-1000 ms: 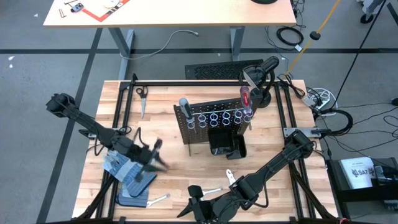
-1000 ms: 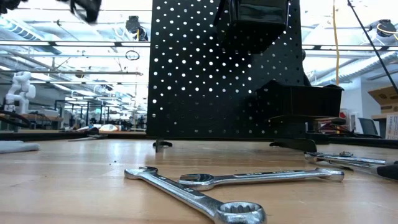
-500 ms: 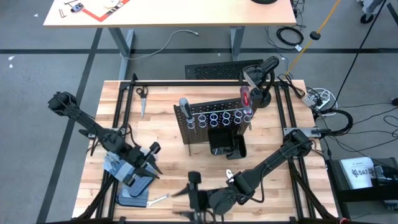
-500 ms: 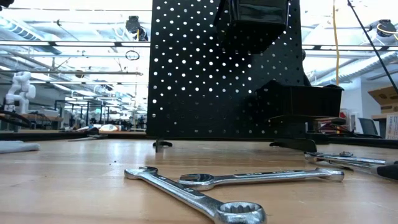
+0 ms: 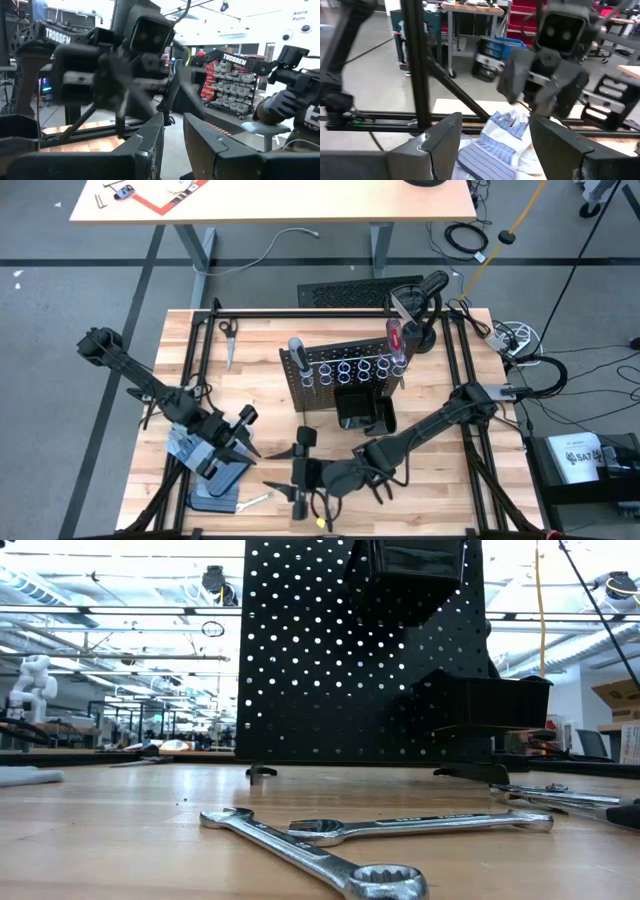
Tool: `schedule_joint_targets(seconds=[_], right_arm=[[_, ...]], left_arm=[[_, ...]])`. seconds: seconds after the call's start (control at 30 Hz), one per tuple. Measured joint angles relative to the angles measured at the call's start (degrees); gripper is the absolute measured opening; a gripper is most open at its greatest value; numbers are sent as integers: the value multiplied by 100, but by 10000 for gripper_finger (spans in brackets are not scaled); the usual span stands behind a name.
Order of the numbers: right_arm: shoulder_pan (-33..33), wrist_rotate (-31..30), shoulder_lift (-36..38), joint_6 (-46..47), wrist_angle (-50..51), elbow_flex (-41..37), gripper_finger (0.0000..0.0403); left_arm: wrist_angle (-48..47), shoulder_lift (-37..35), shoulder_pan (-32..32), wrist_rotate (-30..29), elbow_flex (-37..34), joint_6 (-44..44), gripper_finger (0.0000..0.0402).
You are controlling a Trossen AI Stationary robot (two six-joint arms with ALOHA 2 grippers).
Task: Hang tools onto peg board
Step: Hang the silver wrench on the black peg board
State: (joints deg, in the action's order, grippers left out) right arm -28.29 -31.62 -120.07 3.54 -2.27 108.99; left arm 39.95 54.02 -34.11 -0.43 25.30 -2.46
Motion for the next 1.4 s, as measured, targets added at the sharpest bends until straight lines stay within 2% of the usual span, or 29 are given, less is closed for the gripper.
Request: schedule_joint_targets(seconds=[0.3, 1.4], right_arm=[[93, 42, -9, -126, 7, 0, 228], [96, 11, -9, -80, 88, 0, 228]], left_arm=[[-359, 14, 6, -196, 30, 26, 82], [-114, 212, 75, -864, 31, -15, 82]])
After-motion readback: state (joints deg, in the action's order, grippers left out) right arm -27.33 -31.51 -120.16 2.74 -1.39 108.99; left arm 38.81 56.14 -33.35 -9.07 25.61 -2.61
